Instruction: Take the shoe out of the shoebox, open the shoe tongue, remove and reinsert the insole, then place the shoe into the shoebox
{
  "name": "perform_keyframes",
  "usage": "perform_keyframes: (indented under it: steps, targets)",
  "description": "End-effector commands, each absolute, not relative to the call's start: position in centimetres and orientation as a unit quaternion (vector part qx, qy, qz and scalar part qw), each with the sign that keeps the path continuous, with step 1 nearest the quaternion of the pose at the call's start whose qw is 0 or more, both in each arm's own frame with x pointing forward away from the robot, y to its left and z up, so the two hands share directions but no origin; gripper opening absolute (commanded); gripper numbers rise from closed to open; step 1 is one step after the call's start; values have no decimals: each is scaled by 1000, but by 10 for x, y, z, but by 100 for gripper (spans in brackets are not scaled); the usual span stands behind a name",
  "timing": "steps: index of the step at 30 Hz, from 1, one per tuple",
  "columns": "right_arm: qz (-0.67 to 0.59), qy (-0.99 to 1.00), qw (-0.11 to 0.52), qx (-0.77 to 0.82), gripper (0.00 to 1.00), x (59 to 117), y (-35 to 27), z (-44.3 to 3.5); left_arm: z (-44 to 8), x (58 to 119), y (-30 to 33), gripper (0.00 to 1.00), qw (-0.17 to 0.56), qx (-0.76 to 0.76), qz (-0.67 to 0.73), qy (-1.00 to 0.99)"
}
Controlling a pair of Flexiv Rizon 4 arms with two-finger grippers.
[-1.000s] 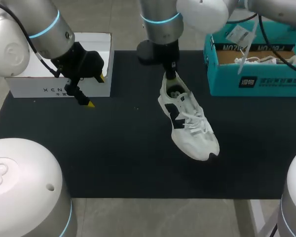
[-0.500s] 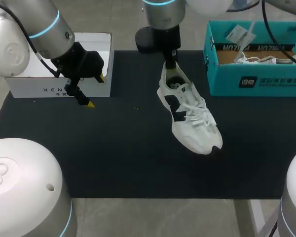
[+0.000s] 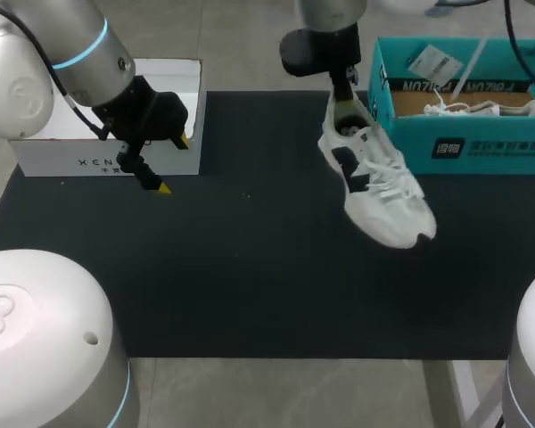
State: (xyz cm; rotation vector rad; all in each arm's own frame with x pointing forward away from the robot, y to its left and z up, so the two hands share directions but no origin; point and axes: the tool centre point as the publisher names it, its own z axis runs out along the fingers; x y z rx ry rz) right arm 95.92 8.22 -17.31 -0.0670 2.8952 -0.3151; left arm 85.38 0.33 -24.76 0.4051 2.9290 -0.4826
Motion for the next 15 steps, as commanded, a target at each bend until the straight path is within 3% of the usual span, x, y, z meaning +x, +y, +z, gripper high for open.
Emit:
perform_keyframes:
  steps: [1,15]
  targets:
    - [-60,991,114,-23,0,993,-8,-163,-247,853,3,100,73,135,-159,975]
    - [-67,989,135,-1,0,1098,-151,-140,-247,853,3,100,73,135,-159,975]
